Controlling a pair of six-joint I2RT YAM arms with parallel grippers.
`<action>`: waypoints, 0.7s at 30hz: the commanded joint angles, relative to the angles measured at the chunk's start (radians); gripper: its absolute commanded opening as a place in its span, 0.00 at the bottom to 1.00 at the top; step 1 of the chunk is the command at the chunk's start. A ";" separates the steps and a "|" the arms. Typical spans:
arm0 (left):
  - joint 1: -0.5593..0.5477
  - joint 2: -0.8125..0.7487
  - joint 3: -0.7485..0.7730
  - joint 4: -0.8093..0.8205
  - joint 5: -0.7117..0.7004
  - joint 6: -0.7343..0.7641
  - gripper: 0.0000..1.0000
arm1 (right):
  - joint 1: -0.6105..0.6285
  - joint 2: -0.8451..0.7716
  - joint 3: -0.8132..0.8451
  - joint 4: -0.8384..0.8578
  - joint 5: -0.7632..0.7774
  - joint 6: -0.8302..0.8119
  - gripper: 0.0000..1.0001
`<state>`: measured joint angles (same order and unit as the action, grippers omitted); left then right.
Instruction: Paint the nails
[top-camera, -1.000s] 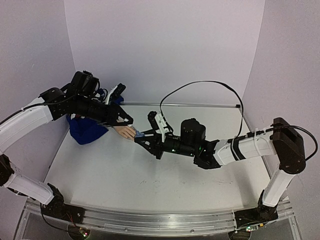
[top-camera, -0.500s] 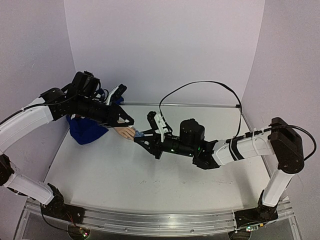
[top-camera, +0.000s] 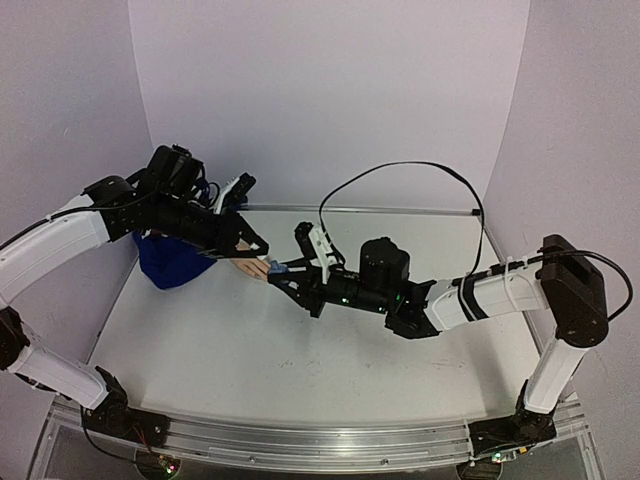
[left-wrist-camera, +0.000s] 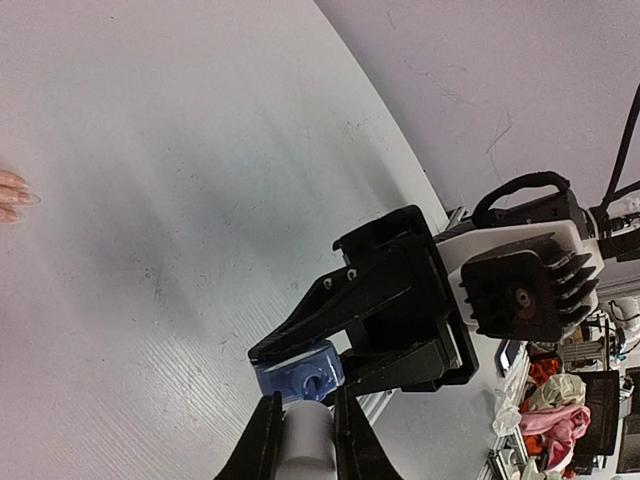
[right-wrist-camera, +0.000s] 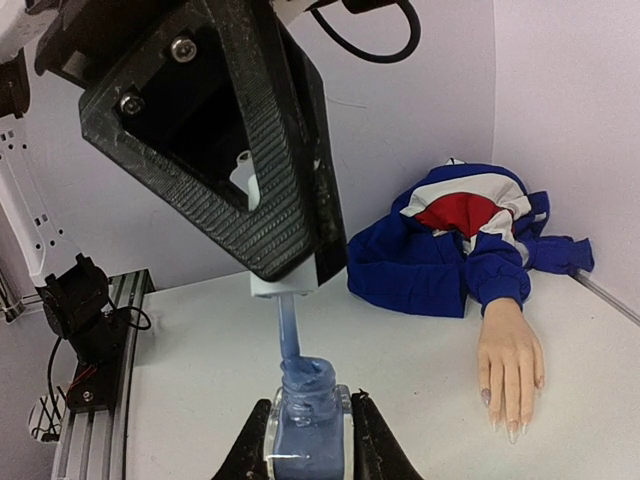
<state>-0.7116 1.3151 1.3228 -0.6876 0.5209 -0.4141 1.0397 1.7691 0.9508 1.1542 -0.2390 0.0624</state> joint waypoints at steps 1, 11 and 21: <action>-0.013 0.007 0.053 -0.007 -0.003 0.029 0.00 | 0.007 -0.019 0.043 0.102 -0.005 -0.012 0.00; -0.030 0.024 0.065 -0.020 -0.020 0.037 0.00 | 0.009 -0.017 0.051 0.099 -0.013 -0.013 0.00; -0.031 -0.011 0.082 -0.035 -0.114 0.038 0.00 | 0.009 -0.026 0.030 0.118 -0.016 -0.010 0.00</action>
<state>-0.7406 1.3312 1.3426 -0.7097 0.4667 -0.3908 1.0435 1.7691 0.9508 1.1522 -0.2466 0.0559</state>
